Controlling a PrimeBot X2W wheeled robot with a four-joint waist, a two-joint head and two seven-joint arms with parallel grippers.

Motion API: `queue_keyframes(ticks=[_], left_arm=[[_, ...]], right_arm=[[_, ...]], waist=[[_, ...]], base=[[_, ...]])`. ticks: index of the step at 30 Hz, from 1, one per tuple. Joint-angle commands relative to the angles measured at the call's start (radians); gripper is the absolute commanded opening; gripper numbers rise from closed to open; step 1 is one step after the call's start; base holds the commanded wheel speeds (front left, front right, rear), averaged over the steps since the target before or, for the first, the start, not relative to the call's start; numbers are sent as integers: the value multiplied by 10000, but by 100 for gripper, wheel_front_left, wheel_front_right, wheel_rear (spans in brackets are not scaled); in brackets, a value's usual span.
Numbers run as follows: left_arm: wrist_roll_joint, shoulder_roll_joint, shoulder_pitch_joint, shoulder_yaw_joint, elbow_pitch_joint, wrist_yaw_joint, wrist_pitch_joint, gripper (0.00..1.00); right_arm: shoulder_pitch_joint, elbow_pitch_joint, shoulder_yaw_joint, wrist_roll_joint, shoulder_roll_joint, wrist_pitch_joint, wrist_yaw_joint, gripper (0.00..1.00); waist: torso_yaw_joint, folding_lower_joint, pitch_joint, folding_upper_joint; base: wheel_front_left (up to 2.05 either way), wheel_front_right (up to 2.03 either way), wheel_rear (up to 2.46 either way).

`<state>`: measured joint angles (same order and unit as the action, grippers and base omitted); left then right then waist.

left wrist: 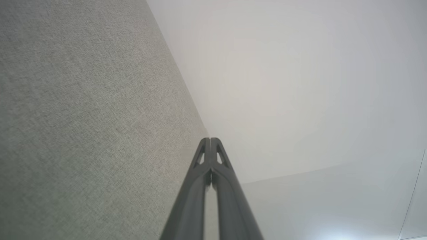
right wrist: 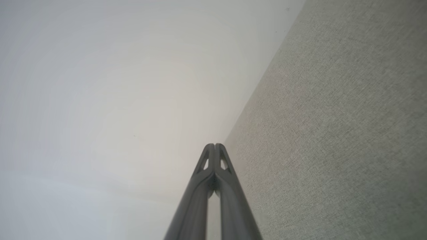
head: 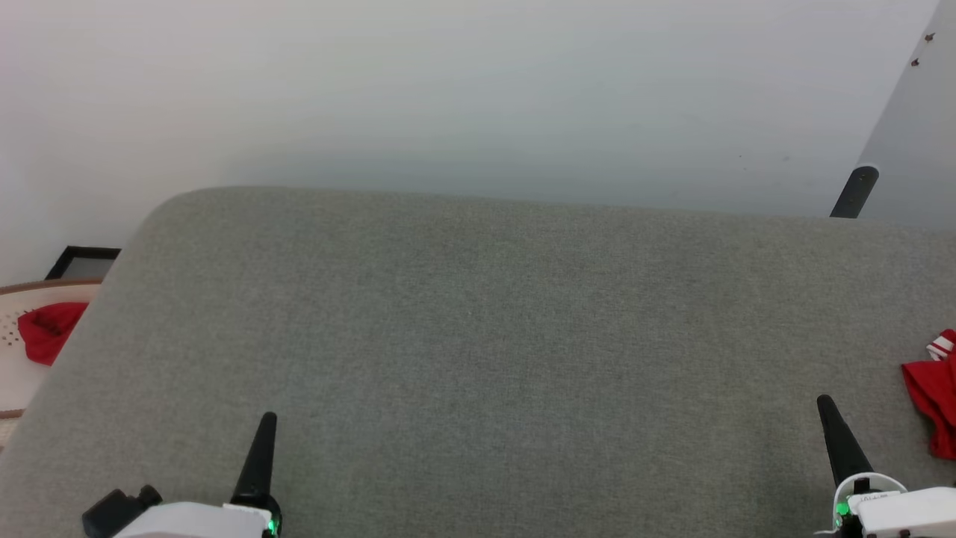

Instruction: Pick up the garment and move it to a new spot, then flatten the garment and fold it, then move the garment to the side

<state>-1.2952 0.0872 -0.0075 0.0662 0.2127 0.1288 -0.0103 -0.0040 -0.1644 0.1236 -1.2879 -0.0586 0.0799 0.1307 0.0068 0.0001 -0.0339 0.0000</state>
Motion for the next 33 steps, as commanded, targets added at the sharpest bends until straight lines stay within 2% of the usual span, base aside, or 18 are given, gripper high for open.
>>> queue_keyframes(ticks=[1,33], left_arm=[[-180,-9,-216,48,-34,22,-51,0],[-2465,-245,-850,328,238,31,-766,0]], right_arm=[[-223,18,-17,-175,-7,32,2,0],[-904,-607,-85,-2484,70,274,2,0]], waist=[[-2,-1,10,0],[-48,-1,260,0]], base=[[0,0,0],[0,0,0]])
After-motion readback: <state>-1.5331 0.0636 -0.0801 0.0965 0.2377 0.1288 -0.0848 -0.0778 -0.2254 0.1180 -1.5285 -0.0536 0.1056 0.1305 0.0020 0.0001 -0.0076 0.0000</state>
